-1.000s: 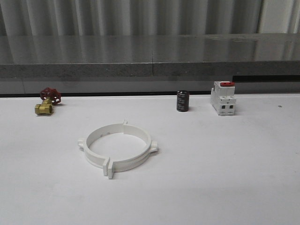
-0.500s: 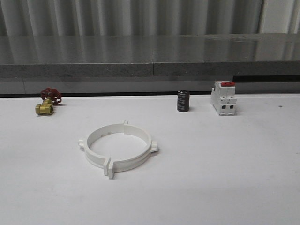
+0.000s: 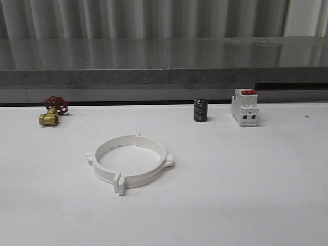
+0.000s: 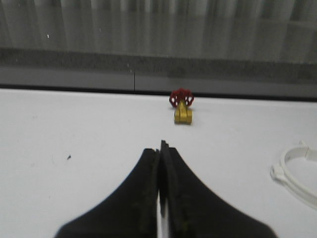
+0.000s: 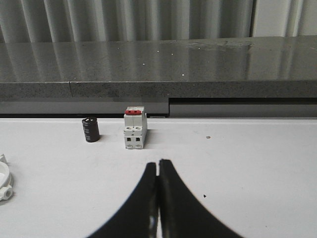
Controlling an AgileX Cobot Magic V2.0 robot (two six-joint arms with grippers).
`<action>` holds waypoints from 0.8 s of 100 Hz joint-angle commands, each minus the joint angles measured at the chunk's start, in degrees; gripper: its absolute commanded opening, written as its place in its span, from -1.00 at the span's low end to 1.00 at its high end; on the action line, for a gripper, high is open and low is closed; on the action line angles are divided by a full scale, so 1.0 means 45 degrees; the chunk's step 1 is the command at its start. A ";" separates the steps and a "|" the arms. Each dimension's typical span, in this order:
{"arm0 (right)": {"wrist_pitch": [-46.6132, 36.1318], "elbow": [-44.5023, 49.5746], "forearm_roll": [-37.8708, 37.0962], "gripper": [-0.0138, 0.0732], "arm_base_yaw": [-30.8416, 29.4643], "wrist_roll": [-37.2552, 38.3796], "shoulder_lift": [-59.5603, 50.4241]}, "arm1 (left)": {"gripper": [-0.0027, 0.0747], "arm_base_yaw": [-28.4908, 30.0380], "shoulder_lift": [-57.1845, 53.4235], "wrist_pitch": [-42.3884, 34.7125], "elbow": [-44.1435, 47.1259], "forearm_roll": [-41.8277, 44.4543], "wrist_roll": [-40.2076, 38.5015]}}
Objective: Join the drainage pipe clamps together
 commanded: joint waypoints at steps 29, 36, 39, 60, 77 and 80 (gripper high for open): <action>-0.1068 -0.0249 -0.0002 -0.84 -0.0044 -0.0033 -0.0236 | -0.98 0.0026 -0.0420 -0.1965 0.0605 0.0540 -0.0181; -0.1068 -0.0249 -0.0002 -0.84 -0.0044 -0.0033 -0.0236 | -0.98 0.0026 -0.0420 -0.1965 0.0605 0.0540 -0.0181; -0.1068 -0.0249 -0.0002 -0.84 -0.0044 -0.0033 -0.0236 | -0.98 0.0026 -0.0420 -0.1965 0.0605 0.0540 -0.0181; -0.1068 -0.0249 -0.0002 -0.84 -0.0044 -0.0033 -0.0236 | -0.98 0.0026 -0.0420 -0.1965 0.0605 0.0540 -0.0181; -0.1068 -0.0249 -0.0002 -0.84 -0.0044 -0.0033 -0.0236 | -0.98 0.0026 -0.0420 -0.1965 0.0605 0.0540 -0.0181; -0.1068 -0.0249 -0.0002 -0.84 -0.0044 -0.0033 -0.0236 | -0.98 0.0026 -0.0420 -0.1965 0.0605 0.0540 -0.0181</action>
